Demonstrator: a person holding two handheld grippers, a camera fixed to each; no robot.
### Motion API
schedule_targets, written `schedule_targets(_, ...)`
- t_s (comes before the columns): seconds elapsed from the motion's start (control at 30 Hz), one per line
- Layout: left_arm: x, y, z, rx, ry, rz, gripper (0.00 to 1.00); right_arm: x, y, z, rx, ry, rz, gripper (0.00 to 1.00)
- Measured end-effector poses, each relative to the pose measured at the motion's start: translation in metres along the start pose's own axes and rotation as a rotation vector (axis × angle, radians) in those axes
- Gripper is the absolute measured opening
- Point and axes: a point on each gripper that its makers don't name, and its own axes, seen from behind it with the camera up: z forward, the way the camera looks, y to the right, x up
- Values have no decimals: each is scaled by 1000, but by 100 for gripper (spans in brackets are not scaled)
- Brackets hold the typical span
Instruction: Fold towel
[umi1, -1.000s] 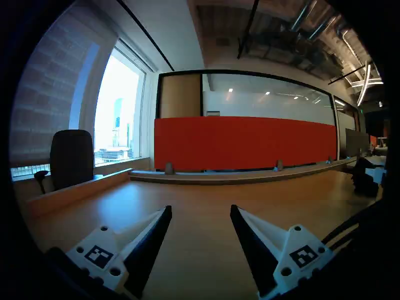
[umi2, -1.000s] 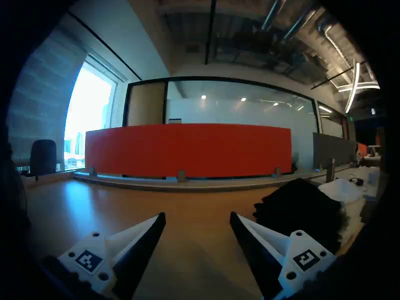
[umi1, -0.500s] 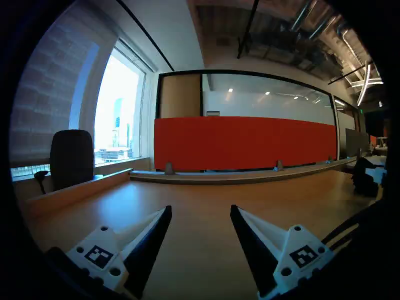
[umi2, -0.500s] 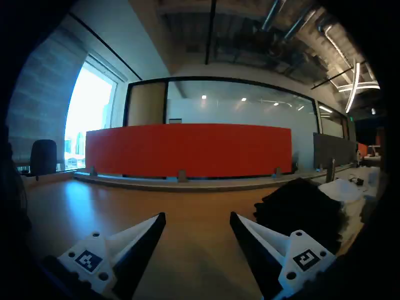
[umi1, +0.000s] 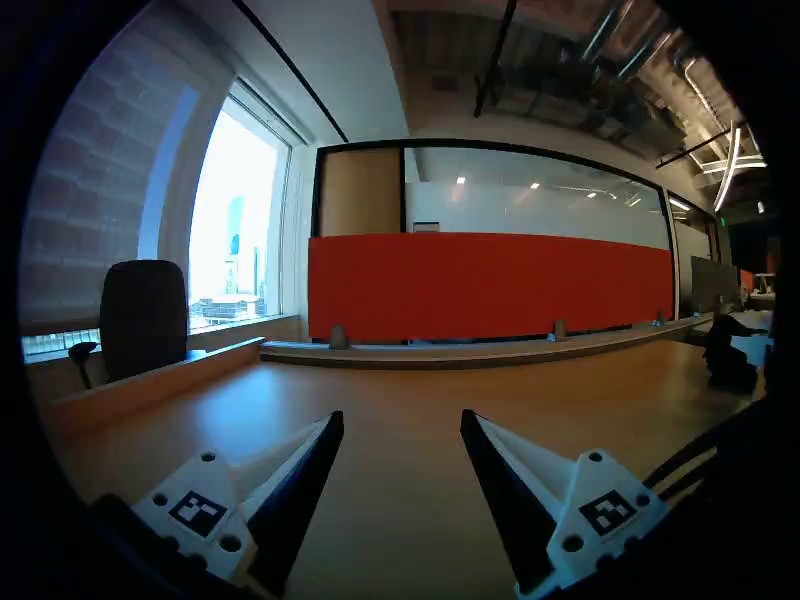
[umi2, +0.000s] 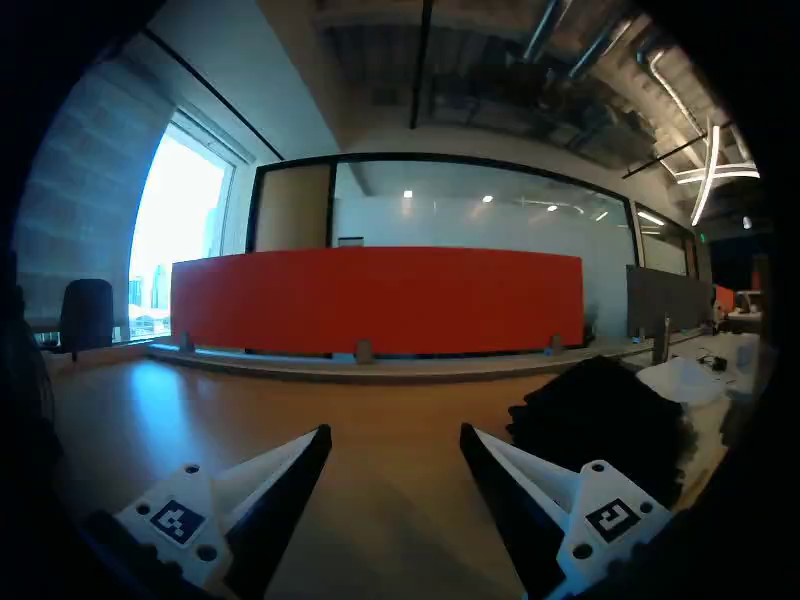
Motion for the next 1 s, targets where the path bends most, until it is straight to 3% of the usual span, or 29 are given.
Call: schedule_targets(1.0, 5, -1, -1, 0, -2, 1, 86, 0, 0, 0, 0, 0, 0, 99)
